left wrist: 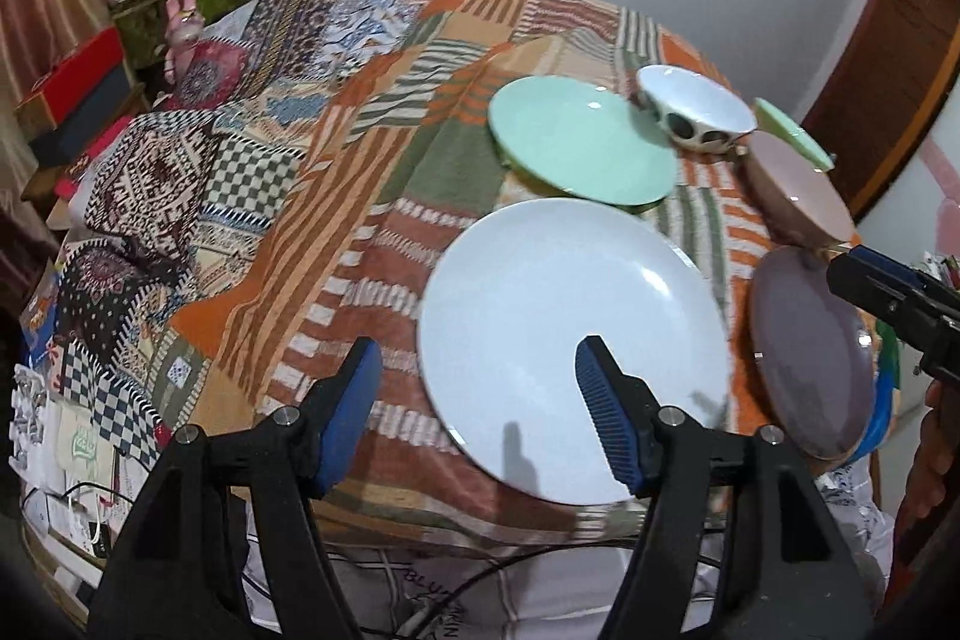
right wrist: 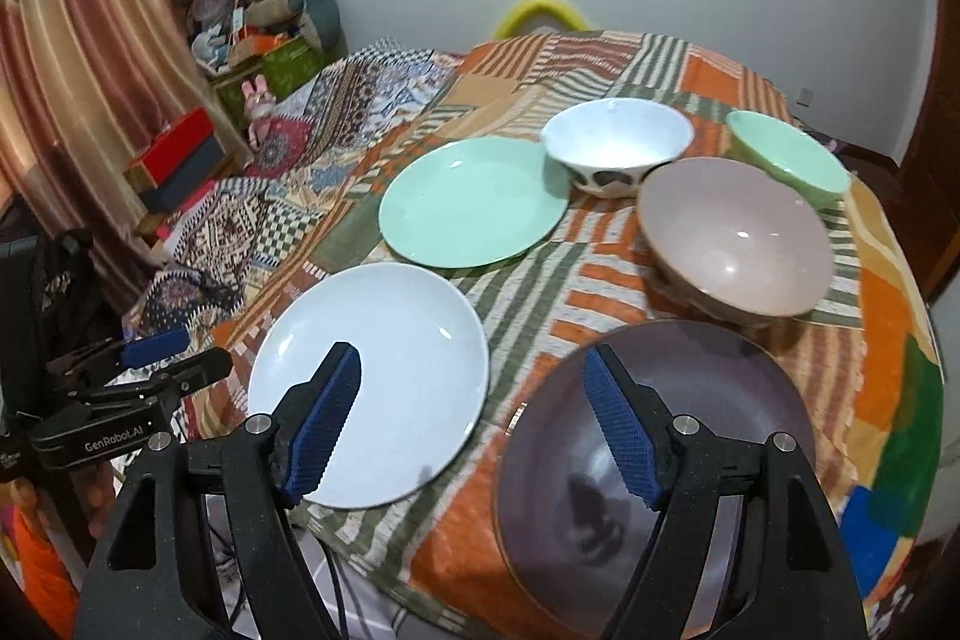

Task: Organize plates and bowls
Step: 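Move the left gripper to the rim of the white plate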

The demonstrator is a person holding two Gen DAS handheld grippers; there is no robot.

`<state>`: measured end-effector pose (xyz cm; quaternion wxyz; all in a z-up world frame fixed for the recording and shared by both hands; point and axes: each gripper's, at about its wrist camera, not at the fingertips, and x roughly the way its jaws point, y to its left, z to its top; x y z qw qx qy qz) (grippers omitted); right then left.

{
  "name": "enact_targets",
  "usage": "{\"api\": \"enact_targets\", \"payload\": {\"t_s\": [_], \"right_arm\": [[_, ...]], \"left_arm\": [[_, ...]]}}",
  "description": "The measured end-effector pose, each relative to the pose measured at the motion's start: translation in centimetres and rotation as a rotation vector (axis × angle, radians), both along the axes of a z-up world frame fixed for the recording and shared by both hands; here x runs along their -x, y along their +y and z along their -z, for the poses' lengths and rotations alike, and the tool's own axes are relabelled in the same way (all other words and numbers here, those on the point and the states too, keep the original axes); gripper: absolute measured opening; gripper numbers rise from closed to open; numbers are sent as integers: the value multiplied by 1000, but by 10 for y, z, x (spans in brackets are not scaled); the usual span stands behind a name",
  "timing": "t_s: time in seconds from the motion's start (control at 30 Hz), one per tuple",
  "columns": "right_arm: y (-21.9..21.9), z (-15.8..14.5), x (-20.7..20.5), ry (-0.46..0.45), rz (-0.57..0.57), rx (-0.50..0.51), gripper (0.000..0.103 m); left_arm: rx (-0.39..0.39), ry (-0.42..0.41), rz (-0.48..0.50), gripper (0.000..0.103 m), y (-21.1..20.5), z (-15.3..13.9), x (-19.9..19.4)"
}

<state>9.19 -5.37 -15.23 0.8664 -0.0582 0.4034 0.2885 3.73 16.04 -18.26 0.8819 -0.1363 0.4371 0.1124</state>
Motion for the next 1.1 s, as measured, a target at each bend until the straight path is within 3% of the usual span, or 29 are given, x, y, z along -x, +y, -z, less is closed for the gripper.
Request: {"api": "enact_targets", "payload": {"t_s": [0.27, 0.4, 0.63, 0.77, 0.9, 1.1], "right_arm": [[26, 23, -15, 44, -43, 72, 74], [29, 33, -26, 67, -40, 92, 73], [36, 50, -42, 142, -49, 105, 55], [37, 60, -47, 175, -48, 120, 47], [39, 64, -51, 188, -53, 136, 37], [41, 72, -58, 211, -53, 146, 34]], "left_arm": [[63, 15, -23, 66, 19, 24, -5], [95, 30, -22, 55, 25, 34, -9], [99, 58, -26, 47, 30, 50, -13], [156, 80, -11, 33, 32, 60, -16], [153, 84, -6, 31, 30, 65, -17], [160, 83, 0, 29, 29, 68, -20]]}}
